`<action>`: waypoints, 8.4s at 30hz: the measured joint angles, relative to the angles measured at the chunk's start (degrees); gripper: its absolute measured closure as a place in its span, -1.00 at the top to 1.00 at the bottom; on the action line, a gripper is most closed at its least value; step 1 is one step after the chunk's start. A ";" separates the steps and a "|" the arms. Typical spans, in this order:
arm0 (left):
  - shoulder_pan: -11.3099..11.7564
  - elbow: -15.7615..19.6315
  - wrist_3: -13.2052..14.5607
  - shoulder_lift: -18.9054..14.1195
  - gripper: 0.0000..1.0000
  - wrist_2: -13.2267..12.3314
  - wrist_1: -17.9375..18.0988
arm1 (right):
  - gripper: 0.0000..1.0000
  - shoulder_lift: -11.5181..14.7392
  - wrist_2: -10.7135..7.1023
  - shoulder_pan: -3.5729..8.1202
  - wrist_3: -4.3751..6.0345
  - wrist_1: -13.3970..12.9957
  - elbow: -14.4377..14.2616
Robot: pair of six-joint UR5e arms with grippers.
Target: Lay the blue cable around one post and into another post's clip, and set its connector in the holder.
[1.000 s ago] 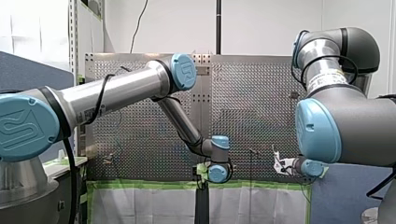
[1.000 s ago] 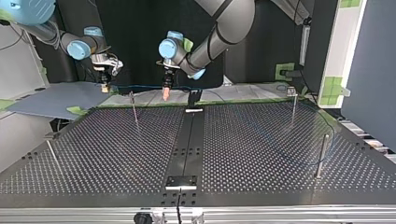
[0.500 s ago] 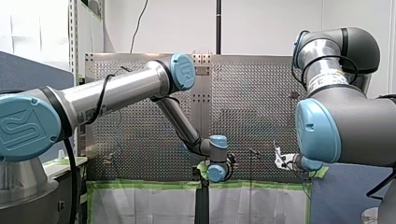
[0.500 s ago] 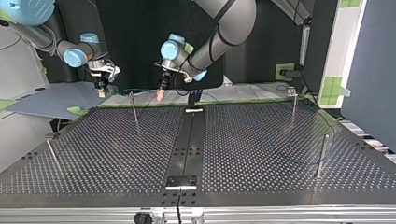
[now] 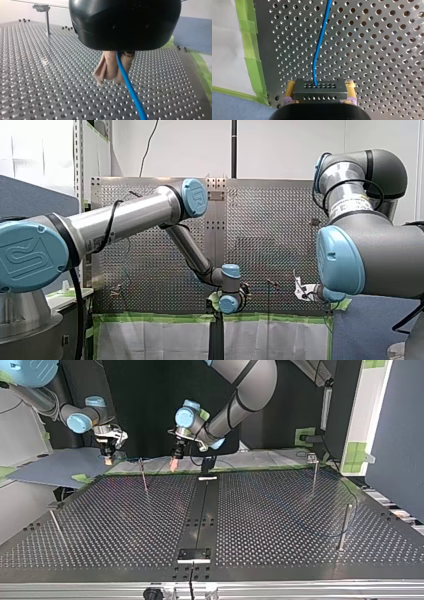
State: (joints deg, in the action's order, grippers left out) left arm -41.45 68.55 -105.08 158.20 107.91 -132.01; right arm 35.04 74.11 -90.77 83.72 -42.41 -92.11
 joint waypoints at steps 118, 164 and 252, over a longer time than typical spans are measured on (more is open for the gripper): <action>4.19 -3.08 2.62 -2.69 -0.99 -4.63 -7.71 | -1.00 -0.01 -1.43 2.49 4.30 -0.62 5.03; 5.79 -4.76 4.78 -2.69 -0.04 -4.63 -18.75 | -1.00 -0.12 -0.89 3.72 4.75 -1.38 6.68; 6.38 4.54 13.93 -10.33 1.00 -10.54 -32.97 | -1.00 -1.32 -2.27 3.80 6.91 -2.10 6.63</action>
State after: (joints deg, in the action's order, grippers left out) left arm -35.08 73.09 -91.15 147.87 97.37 -164.99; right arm 33.72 71.84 -86.97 90.63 -44.51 -85.48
